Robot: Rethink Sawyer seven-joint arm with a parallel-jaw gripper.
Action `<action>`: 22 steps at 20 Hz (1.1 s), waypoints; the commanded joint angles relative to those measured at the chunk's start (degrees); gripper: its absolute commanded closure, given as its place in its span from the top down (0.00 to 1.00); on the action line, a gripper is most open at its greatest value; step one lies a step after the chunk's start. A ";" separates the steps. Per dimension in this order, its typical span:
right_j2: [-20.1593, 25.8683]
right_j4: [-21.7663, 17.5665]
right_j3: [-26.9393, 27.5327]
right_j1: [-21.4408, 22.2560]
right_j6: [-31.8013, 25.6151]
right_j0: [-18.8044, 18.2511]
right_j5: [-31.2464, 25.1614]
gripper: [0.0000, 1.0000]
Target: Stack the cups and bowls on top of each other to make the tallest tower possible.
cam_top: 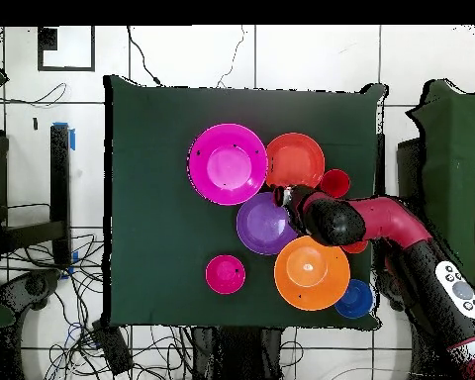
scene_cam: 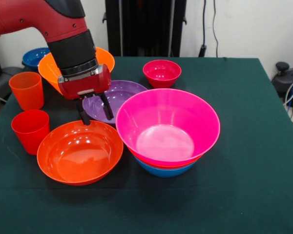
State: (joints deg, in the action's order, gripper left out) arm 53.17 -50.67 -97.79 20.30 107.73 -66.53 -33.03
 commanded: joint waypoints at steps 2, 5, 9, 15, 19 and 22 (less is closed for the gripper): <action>-4.74 -1.94 1.87 -0.22 -14.34 3.43 -6.70 1.00; -4.77 -1.64 2.15 0.02 -15.41 3.27 -7.60 1.00; -4.57 -0.85 2.60 1.40 -17.11 3.19 -9.97 1.00; -5.50 -1.37 0.41 2.80 -16.54 1.53 -10.73 1.00; -6.33 -2.00 -2.96 4.52 -14.47 -0.41 -10.03 1.00; -6.70 -1.98 -3.90 5.03 -14.60 -1.23 -10.63 1.00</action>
State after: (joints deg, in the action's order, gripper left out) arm 51.67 -50.67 -98.24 24.09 107.73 -68.19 -37.68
